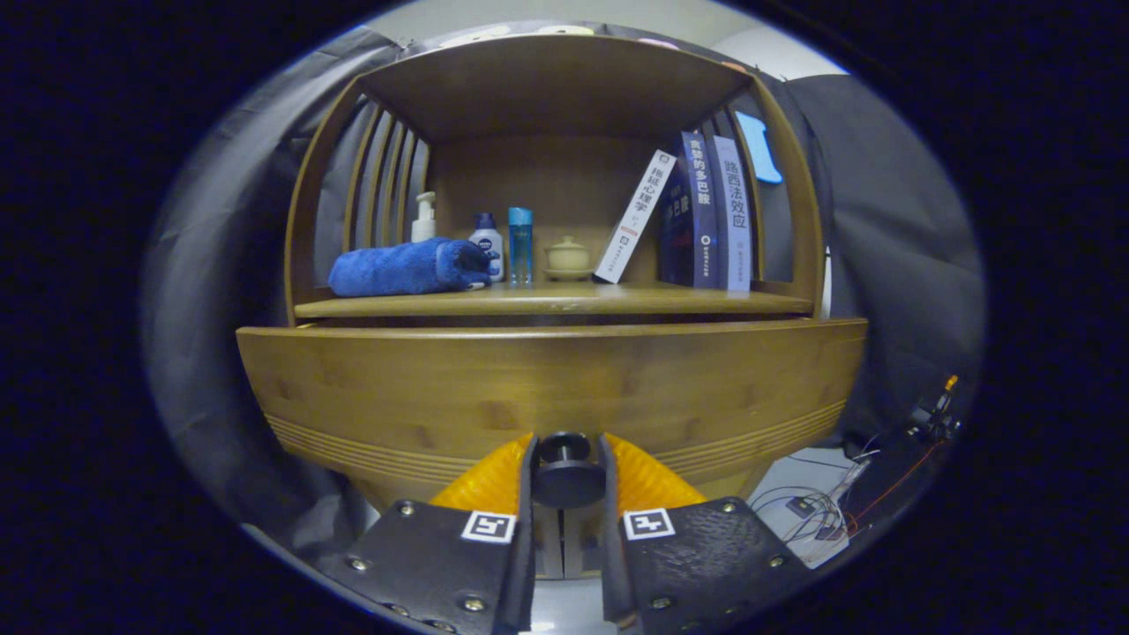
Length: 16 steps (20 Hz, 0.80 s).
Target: Pull open the drawer, take out the items inside it, and place them on the countertop above the cabinet.
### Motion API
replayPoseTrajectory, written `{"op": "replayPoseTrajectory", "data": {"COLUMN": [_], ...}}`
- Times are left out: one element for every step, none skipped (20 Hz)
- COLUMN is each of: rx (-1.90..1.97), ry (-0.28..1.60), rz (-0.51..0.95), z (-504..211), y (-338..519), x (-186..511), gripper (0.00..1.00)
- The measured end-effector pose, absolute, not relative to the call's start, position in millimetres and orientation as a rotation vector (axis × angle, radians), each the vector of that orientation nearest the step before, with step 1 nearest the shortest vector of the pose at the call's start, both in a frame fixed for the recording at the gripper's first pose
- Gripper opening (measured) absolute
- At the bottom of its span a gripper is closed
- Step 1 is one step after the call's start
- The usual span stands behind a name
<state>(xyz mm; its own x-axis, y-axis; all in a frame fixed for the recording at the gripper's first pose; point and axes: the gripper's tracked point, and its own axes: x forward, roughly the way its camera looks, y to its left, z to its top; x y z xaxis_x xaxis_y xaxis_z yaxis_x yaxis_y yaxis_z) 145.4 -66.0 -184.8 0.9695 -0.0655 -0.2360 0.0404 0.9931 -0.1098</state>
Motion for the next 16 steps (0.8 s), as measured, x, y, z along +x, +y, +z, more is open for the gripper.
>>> {"op": "replayPoseTrajectory", "data": {"rx": [-0.107, -0.116, -0.126, -0.128, -0.124, -0.118, -0.116, -0.122, -0.14, -0.151, -0.152, -0.141, -0.134, -0.136, -0.11, -0.079], "ry": [0.237, 0.235, 0.232, 0.232, 0.232, 0.236, 0.236, 0.221, 0.229, 0.228, 0.231, 0.228, 0.224, 0.239, 0.25, 0.258], "rz": [-0.054, -0.056, -0.06, -0.062, -0.062, -0.063, -0.057, -0.057, -0.067, -0.072, -0.076, -0.075, -0.074, -0.066, -0.064, -0.068], "z": [-184, -183, -181, -181, -182, -185, -187, -183, -186, -184, -186, -185, -184, -182, -185, -184], "y": [-67, -68, -69, -70, -71, -72, -73, -72, -72, -70, -68, -66, -65, -66, -65, -66], "x": [135, 125, 115, 105, 96, 85, 76, 70, 61, 56, 51, 46, 44, 45, 42, 44], "gripper": [0.3, 0.3, 0.3, 0.3, 0.3, 0.3, 0.3, 0.3, 0.3, 0.3, 0.3, 0.3, 0.3, 0.3, 0.24, 0.24]}}
